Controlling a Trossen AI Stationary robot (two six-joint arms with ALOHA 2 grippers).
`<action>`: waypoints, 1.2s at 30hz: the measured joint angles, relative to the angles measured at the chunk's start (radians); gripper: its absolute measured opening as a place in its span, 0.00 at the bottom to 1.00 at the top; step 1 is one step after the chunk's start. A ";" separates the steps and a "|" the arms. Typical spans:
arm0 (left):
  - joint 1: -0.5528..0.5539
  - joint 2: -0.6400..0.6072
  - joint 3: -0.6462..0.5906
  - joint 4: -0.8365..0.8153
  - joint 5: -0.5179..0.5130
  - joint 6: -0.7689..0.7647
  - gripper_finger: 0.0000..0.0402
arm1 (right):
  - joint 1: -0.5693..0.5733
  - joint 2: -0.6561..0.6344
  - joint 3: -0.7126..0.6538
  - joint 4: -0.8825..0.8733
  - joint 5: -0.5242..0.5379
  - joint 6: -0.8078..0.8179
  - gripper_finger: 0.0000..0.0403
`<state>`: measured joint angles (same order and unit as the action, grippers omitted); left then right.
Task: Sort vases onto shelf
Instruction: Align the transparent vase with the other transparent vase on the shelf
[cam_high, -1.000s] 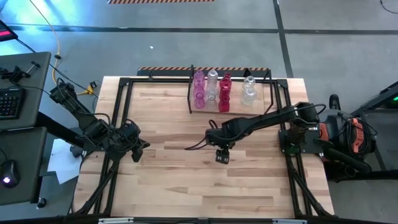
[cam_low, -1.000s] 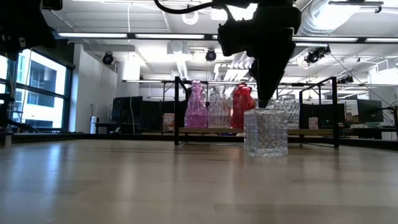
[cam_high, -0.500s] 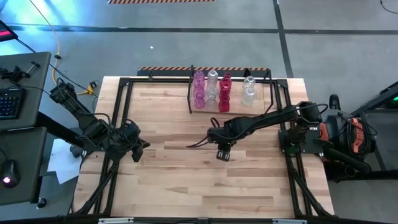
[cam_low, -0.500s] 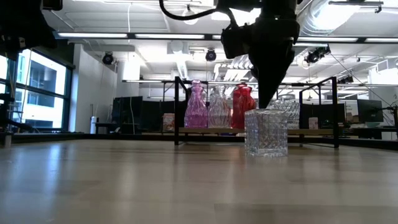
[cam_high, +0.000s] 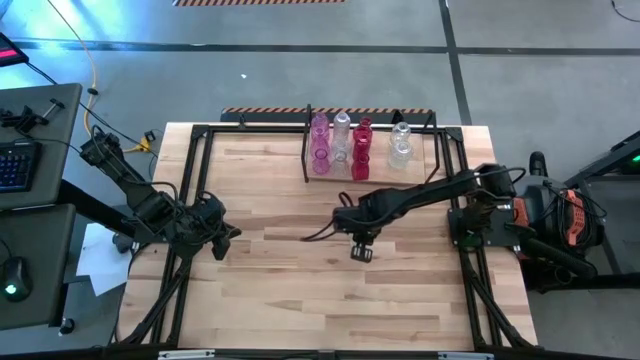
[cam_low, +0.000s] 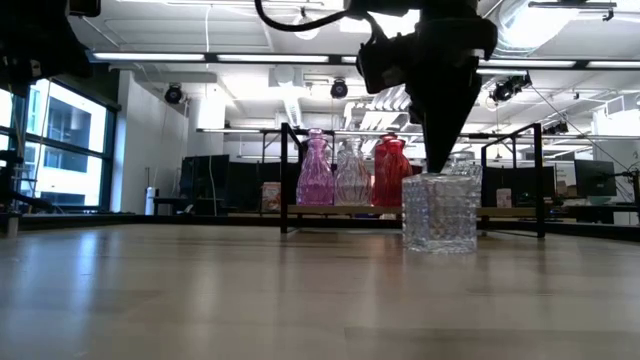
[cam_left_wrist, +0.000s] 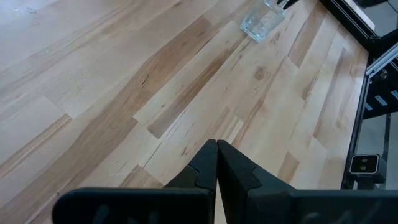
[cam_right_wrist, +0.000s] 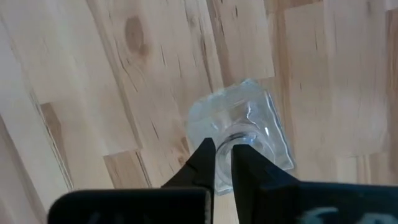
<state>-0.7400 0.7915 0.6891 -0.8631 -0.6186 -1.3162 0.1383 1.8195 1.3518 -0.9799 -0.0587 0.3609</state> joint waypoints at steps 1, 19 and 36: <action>0.000 0.000 0.000 0.000 0.000 0.001 0.00 | 0.000 0.001 0.016 -0.020 0.006 -0.002 0.02; 0.000 0.000 0.000 0.001 0.000 0.006 0.00 | -0.079 -0.231 0.076 -0.361 0.178 0.059 0.00; 0.000 0.000 0.000 0.049 0.000 0.000 0.00 | -0.324 -0.381 -0.098 -0.357 0.234 -0.059 0.00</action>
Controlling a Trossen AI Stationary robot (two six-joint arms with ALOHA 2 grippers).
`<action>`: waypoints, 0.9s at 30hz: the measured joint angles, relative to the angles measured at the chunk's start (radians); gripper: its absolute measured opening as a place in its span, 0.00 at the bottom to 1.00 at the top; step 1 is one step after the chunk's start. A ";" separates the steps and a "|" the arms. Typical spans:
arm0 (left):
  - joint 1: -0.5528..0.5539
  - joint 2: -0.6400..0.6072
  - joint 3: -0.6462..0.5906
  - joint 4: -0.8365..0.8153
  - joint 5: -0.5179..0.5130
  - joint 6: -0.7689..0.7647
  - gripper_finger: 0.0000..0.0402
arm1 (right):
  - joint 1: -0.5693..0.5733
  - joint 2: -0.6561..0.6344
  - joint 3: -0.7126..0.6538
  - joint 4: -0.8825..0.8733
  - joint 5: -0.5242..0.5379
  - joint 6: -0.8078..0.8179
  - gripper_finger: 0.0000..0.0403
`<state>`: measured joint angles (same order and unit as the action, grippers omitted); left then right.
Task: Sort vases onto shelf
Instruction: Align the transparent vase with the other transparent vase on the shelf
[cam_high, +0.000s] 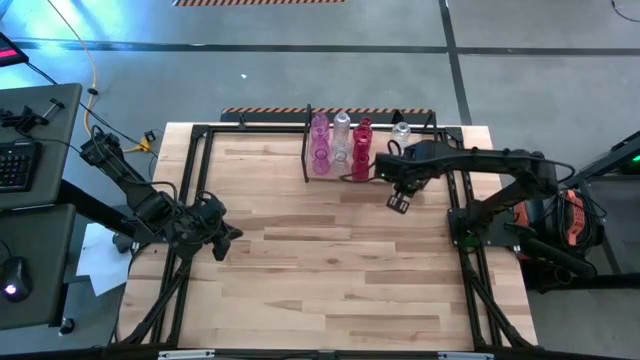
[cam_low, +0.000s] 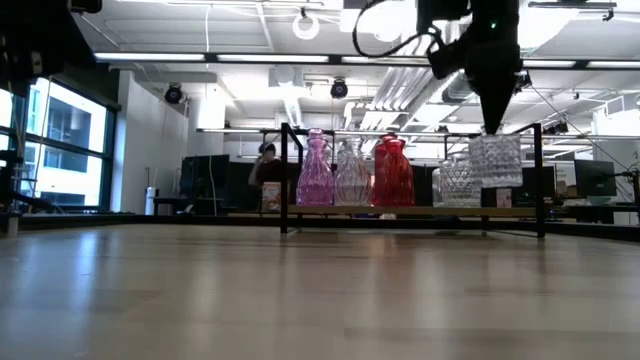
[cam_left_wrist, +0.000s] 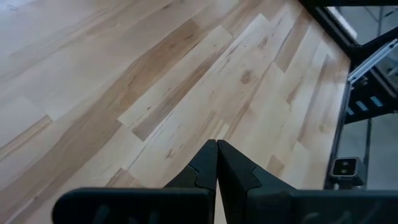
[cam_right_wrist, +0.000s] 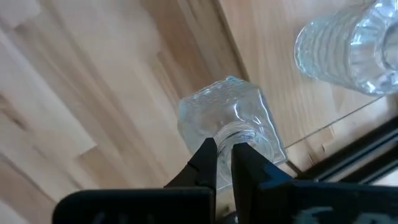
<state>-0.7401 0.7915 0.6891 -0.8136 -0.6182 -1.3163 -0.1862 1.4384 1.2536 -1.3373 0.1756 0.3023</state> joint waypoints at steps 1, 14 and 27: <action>0.000 0.000 0.000 0.006 0.000 0.000 0.00 | -0.011 0.000 -0.011 0.014 0.000 -0.012 0.00; 0.000 0.000 0.000 0.027 0.000 -0.032 0.00 | -0.153 0.000 -0.040 0.098 0.019 -0.171 0.00; 0.000 0.000 0.000 0.029 -0.016 -0.043 0.00 | -0.267 0.000 -0.040 0.134 -0.038 -0.267 0.00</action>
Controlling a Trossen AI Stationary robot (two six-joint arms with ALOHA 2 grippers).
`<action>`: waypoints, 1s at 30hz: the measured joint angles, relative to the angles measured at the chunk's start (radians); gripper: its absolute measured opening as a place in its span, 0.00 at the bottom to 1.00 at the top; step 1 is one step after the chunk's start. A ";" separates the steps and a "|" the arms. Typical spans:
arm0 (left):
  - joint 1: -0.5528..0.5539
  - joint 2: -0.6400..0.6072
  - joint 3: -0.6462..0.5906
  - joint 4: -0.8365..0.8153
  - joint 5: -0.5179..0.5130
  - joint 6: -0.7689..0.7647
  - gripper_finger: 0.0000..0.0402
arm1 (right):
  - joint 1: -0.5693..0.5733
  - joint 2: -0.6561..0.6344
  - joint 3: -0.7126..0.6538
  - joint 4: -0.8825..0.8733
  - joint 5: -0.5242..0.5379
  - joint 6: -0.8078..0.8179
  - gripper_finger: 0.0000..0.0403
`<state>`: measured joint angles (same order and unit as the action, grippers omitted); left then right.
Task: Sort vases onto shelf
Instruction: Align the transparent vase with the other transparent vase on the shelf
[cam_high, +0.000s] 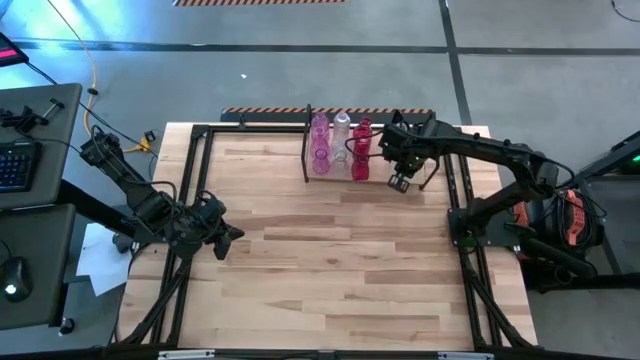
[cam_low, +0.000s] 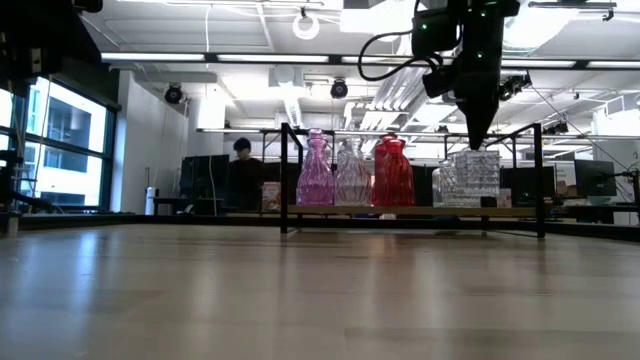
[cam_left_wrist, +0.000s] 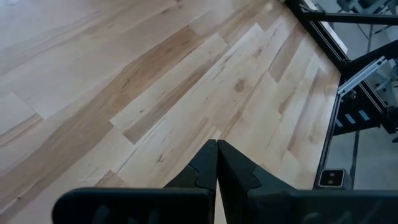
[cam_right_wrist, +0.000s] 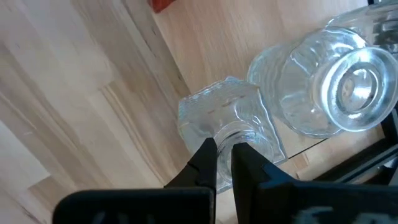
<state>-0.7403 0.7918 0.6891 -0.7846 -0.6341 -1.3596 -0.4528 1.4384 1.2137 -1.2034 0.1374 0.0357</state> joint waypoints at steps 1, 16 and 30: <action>0.000 0.000 0.000 0.000 -0.005 0.000 0.00 | -0.003 0.000 0.000 -0.001 -0.001 -0.009 0.00; 0.000 0.000 0.000 0.000 -0.022 0.000 0.00 | -0.055 0.001 0.000 0.017 -0.028 -0.055 0.00; 0.000 0.000 0.000 0.006 -0.026 -0.001 0.00 | -0.059 0.001 0.000 0.039 -0.041 -0.064 0.03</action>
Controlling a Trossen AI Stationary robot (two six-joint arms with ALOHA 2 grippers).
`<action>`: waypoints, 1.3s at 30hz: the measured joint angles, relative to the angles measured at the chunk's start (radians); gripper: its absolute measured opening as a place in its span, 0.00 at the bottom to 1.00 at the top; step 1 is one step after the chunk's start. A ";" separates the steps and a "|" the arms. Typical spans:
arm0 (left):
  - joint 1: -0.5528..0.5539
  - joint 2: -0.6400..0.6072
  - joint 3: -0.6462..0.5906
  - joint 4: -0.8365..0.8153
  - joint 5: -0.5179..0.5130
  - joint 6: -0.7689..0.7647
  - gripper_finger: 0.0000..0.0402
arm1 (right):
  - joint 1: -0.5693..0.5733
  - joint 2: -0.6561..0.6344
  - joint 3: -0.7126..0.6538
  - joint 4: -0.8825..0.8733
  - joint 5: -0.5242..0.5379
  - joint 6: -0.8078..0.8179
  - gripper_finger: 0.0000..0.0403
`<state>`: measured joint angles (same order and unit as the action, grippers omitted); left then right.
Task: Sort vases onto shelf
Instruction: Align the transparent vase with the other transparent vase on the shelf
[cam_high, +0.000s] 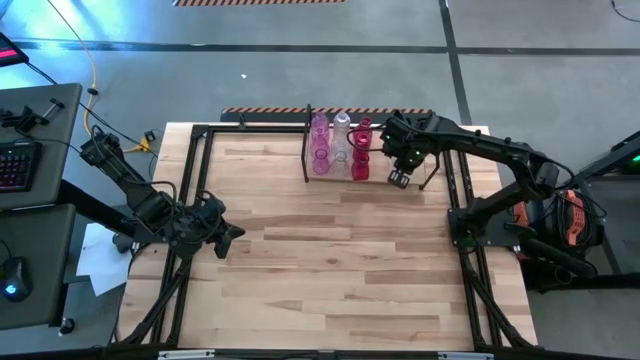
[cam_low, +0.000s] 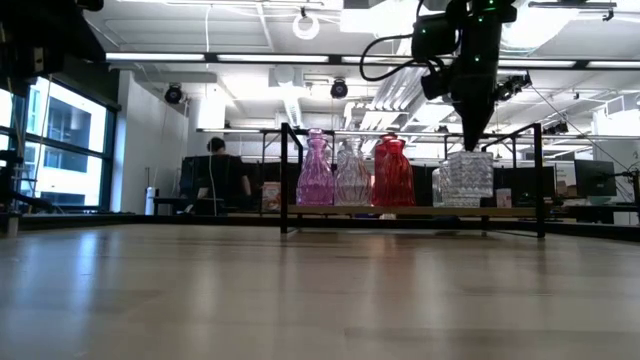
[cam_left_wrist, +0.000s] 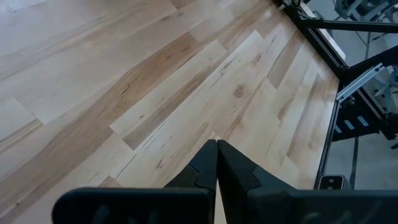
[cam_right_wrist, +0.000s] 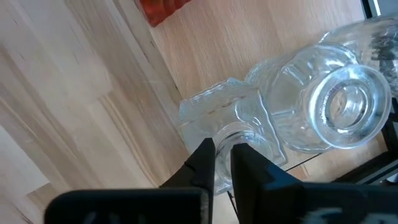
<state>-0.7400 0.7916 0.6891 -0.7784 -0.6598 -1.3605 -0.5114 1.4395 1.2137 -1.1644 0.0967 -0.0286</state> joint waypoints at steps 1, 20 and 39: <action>0.000 0.000 0.000 0.002 0.000 0.000 0.00 | 0.000 0.000 0.000 0.003 0.000 -0.004 0.05; 0.000 0.000 0.000 0.022 -0.002 0.001 0.00 | 0.000 0.000 0.000 0.002 0.026 -0.015 0.12; 0.000 0.000 0.000 0.027 -0.003 0.001 0.00 | 0.000 0.000 0.000 -0.004 0.054 -0.016 0.12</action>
<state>-0.7400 0.7918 0.6891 -0.7517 -0.6624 -1.3599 -0.5110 1.4397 1.2140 -1.1687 0.1505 -0.0444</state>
